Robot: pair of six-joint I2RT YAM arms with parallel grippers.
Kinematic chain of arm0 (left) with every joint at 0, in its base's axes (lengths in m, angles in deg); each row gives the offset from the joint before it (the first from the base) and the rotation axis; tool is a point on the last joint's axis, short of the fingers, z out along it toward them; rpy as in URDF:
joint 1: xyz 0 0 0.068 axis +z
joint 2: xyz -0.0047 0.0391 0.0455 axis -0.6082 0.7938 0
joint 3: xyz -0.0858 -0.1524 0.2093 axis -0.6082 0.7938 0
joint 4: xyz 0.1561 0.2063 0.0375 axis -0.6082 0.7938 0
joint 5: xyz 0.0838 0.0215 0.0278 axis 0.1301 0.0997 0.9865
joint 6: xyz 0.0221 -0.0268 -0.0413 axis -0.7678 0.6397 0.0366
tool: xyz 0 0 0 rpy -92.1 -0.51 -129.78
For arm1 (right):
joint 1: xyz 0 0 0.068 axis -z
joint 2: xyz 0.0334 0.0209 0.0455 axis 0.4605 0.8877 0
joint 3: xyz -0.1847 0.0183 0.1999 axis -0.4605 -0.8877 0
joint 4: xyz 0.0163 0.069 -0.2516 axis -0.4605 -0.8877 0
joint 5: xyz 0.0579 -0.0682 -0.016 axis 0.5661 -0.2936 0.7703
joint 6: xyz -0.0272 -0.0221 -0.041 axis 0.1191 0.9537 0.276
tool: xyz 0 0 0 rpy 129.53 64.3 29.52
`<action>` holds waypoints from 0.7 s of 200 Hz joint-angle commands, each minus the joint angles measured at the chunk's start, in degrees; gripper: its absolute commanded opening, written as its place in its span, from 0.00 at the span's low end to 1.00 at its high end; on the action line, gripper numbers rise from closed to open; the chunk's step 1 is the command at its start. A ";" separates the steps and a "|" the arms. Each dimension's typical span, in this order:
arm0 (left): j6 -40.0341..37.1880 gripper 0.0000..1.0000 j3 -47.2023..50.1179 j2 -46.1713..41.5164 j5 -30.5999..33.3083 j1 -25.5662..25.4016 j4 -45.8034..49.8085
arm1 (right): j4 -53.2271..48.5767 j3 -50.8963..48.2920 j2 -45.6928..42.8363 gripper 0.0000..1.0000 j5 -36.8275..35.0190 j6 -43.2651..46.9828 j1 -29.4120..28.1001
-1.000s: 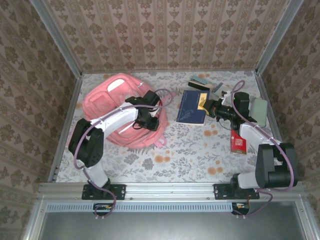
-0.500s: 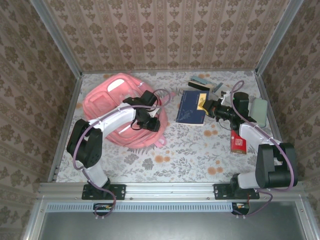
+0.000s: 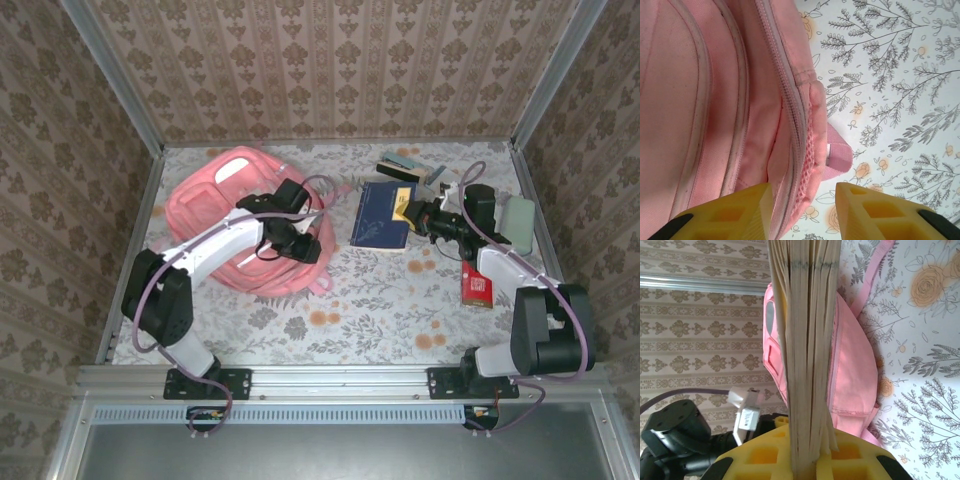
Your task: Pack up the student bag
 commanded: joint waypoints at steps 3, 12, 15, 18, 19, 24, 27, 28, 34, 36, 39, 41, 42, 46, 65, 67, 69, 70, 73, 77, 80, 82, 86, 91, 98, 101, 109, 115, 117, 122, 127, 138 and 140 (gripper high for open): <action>-2.30 0.39 1.64 -0.44 -0.33 0.29 2.96 | 1.69 0.77 1.18 0.00 -0.23 0.11 -0.58; -2.43 0.40 1.71 0.00 -0.24 0.19 3.12 | 1.73 0.82 1.33 0.00 -0.32 0.06 -0.65; -2.46 0.40 1.79 0.23 -0.19 0.13 3.04 | 1.73 0.86 1.41 0.00 -0.31 0.03 -0.65; -2.47 0.39 1.80 0.27 -0.12 0.04 2.98 | 1.82 0.86 1.36 0.00 -0.31 0.02 -0.65; -2.47 0.39 1.80 0.37 -0.09 0.04 2.95 | 1.82 0.86 1.41 0.00 -0.31 -0.02 -0.65; -2.47 0.39 1.88 0.44 -0.03 -0.05 2.78 | 1.97 0.87 1.44 0.00 -0.31 -0.04 -0.73; -2.47 0.40 1.89 0.61 0.01 -0.06 2.69 | 1.94 0.87 1.42 0.00 -0.34 -0.05 -0.74; -2.47 0.39 1.89 0.67 0.02 -0.06 2.63 | 1.92 0.87 1.48 0.00 -0.32 -0.01 -0.78; -2.47 0.39 1.90 0.81 0.03 -0.14 2.43 | 1.94 0.82 1.44 0.00 -0.39 -0.05 -0.82; -2.47 0.39 1.96 0.92 0.03 -0.10 2.36 | 1.98 0.85 1.38 0.00 -0.35 -0.04 -0.82; -2.47 0.39 1.97 1.05 0.03 -0.12 2.25 | 1.86 0.86 1.36 0.00 -0.40 -0.06 -0.82; -2.47 0.39 1.93 1.12 0.03 -0.14 2.23 | 1.83 0.86 1.36 0.00 -0.40 0.00 -0.82; -2.47 0.39 1.91 1.19 0.03 -0.14 2.23 | 1.83 0.86 1.36 0.00 -0.40 0.01 -0.82; -2.51 0.39 1.94 1.38 0.03 -0.14 2.08 | 1.89 0.87 1.37 0.00 -0.38 -0.03 -0.82; -2.72 0.38 1.80 2.35 0.50 -0.39 2.22 | 1.73 0.73 1.17 0.00 -0.40 0.01 -0.82; -2.77 0.38 1.74 2.45 0.54 -0.40 2.22 | 1.67 0.70 1.18 0.00 -0.40 0.02 -0.87; -2.76 0.38 1.72 2.59 0.64 -0.39 2.23 | 1.69 0.69 1.18 0.00 -0.40 0.02 -0.86; -2.75 0.37 1.72 2.62 0.68 -0.44 2.18 | 1.67 0.69 1.18 0.00 -0.40 -0.02 -0.84; -2.81 0.37 1.71 2.69 0.84 -0.46 2.30 | 1.68 0.70 1.18 0.00 -0.40 -0.04 -0.83; -2.92 0.36 1.65 2.86 0.98 -0.57 2.33 | 1.65 0.69 1.10 0.00 -0.40 -0.02 -0.82; -3.05 0.35 1.50 2.95 1.11 -0.65 2.47 | 1.60 0.67 1.10 0.00 -0.40 -0.01 -0.80; -2.94 0.35 1.53 3.02 1.22 -0.67 2.48 | 1.61 0.64 1.09 0.00 -0.40 -0.05 -0.82; -3.10 0.35 1.49 3.10 1.40 -0.67 2.57 | 1.60 0.59 1.09 0.00 -0.40 0.07 -0.82; -3.08 0.34 1.45 3.15 1.59 -0.76 2.60 | 1.57 0.60 1.09 0.00 -0.40 0.03 -0.82; -3.04 0.33 1.45 3.21 1.85 -0.76 2.58 | 1.56 0.60 1.09 0.00 -0.47 0.07 -0.80; -3.09 0.32 1.45 3.19 1.99 -0.84 2.58 | 1.60 0.52 1.07 0.00 -0.49 0.03 -0.78; -3.26 0.27 1.45 3.27 2.28 -0.89 2.54 | 1.64 0.50 1.09 0.00 -0.49 0.09 -0.82; -3.26 0.23 1.46 3.26 2.61 -1.00 2.64 | 1.65 0.51 1.09 0.00 -0.49 0.03 -0.82; -3.26 0.21 1.45 3.34 2.76 -1.02 2.72 | 1.64 0.51 1.16 0.00 -0.49 0.09 -0.82; -3.34 0.18 1.41 3.24 2.87 -0.97 2.82 | 1.64 0.43 1.18 0.00 -0.49 0.08 -0.83; -3.32 0.14 1.37 3.15 2.95 -1.02 2.91 | 1.67 0.51 1.18 0.00 -0.57 0.03 -0.87; -3.30 0.07 1.19 2.96 3.26 -1.06 3.15 | 1.74 0.51 1.26 0.00 -0.58 0.07 -0.91; -3.31 0.05 1.12 2.89 3.34 -1.05 3.18 | 1.74 0.51 1.27 0.00 -0.58 0.08 -0.91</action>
